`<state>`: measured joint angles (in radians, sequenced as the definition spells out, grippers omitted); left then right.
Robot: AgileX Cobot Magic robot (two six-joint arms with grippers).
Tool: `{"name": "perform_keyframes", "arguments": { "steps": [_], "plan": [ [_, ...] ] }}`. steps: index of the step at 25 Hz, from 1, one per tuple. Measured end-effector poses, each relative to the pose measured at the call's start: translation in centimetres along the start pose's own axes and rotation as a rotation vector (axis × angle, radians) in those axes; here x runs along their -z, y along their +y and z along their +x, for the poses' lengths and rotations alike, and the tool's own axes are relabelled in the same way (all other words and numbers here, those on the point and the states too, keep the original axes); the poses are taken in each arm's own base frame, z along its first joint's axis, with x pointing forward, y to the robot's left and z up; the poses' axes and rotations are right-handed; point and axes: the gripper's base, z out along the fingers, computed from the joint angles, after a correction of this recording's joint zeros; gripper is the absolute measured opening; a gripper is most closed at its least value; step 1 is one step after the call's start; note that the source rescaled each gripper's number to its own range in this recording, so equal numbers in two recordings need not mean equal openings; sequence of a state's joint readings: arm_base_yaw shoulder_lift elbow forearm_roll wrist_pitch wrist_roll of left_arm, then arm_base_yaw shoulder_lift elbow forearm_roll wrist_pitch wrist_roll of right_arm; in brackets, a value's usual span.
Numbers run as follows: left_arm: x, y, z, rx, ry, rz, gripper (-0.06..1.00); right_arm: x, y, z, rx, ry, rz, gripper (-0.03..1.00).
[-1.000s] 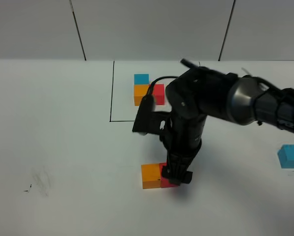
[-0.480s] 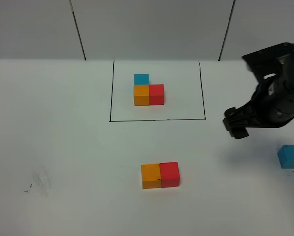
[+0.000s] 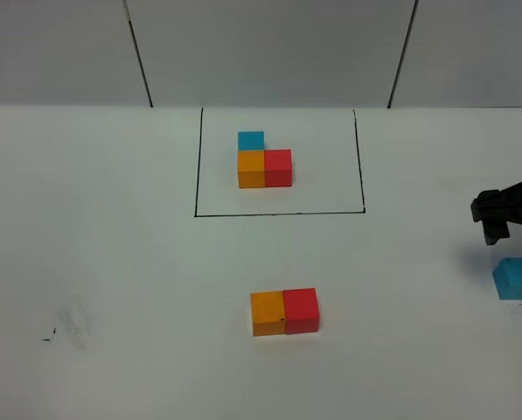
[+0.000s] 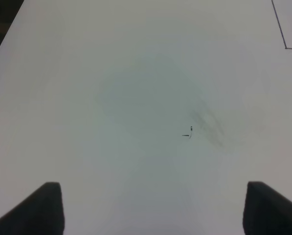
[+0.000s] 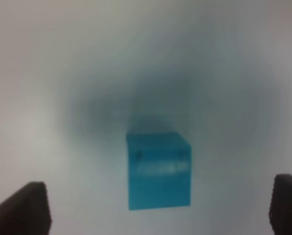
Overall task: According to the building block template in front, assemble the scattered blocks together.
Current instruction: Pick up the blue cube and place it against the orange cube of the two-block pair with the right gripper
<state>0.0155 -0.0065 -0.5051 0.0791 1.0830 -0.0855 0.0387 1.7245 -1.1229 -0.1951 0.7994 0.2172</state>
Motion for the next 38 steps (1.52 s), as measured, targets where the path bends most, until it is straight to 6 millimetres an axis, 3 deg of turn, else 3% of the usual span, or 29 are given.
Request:
{"name": "perform_keyframes", "arguments": {
  "steps": [9,22,29,31,34,38],
  "plan": [
    [0.0,0.0,0.0,0.001,0.0,0.0,0.62,-4.5,0.3,0.3,0.019,0.113,0.006,0.8],
    [0.0,0.0,0.0,0.0,0.0,0.0,0.62,-7.0,0.3,0.7,0.014,0.153,0.001,0.73],
    [0.0,0.0,0.0,0.0,0.0,0.0,0.62,-7.2,0.2,0.6,-0.002,0.149,-0.006,0.7],
    [0.0,0.0,0.0,0.0,0.0,0.0,0.62,-7.3,0.0,0.6,-0.006,0.151,-0.006,0.64],
    [0.0,0.0,0.0,0.0,0.0,0.0,0.62,-7.3,-0.1,0.7,-0.016,0.159,-0.008,0.45],
    [0.0,0.0,0.0,0.0,0.0,0.0,0.62,-7.3,-0.2,0.8,-0.015,0.169,-0.009,0.01]
  ]
}}
